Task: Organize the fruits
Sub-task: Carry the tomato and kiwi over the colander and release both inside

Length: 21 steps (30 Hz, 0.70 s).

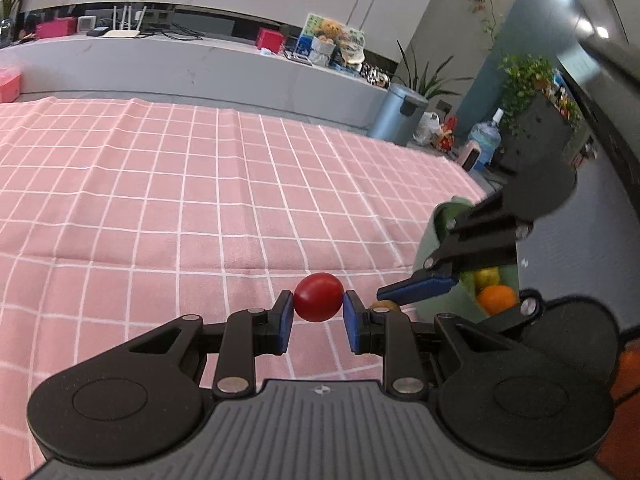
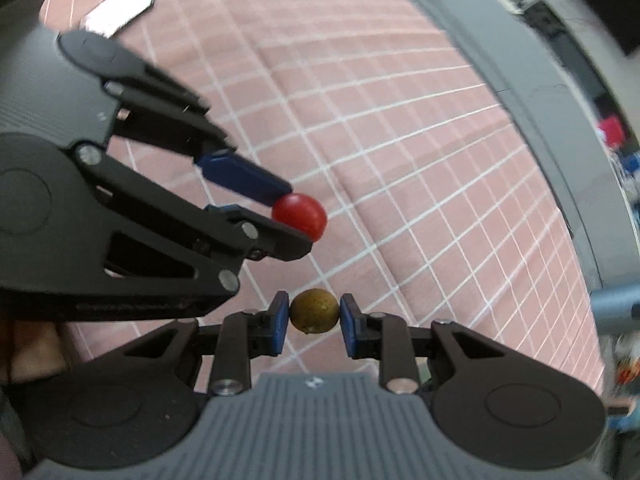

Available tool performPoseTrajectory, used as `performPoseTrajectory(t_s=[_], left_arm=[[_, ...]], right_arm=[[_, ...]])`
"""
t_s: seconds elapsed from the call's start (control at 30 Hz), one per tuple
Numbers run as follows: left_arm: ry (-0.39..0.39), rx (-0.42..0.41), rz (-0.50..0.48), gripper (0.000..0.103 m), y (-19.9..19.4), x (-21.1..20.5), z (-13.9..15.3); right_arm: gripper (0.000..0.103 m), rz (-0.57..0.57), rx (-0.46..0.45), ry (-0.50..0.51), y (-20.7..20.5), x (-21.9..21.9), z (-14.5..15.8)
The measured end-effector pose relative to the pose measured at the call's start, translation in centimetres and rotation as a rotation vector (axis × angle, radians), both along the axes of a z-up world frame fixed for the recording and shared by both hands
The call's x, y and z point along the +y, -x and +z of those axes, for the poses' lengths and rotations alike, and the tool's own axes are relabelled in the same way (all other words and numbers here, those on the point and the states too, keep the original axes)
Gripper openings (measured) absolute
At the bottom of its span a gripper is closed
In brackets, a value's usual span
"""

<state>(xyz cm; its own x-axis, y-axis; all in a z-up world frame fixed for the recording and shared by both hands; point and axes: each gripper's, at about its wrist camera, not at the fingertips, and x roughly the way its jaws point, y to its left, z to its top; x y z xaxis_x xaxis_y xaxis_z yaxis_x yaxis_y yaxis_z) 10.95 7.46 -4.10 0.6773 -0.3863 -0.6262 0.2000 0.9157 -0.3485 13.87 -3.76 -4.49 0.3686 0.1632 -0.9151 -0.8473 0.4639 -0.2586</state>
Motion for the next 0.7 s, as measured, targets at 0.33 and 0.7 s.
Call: performPoseTrajectory(t_s=[0.33, 0.7], left_arm=[[0.018, -0.037, -0.003, 0.030, 3.7, -1.0, 2.6], [-0.013, -0.095, -0.069, 0.030, 5.1, -4.9, 5.2]], right_arm=[[0.023, -0.233, -0.199, -0.297, 6.0, -4.7, 4.3], [0.023, -0.486, -0.372, -0.460, 11.6, -11.1, 6.5]])
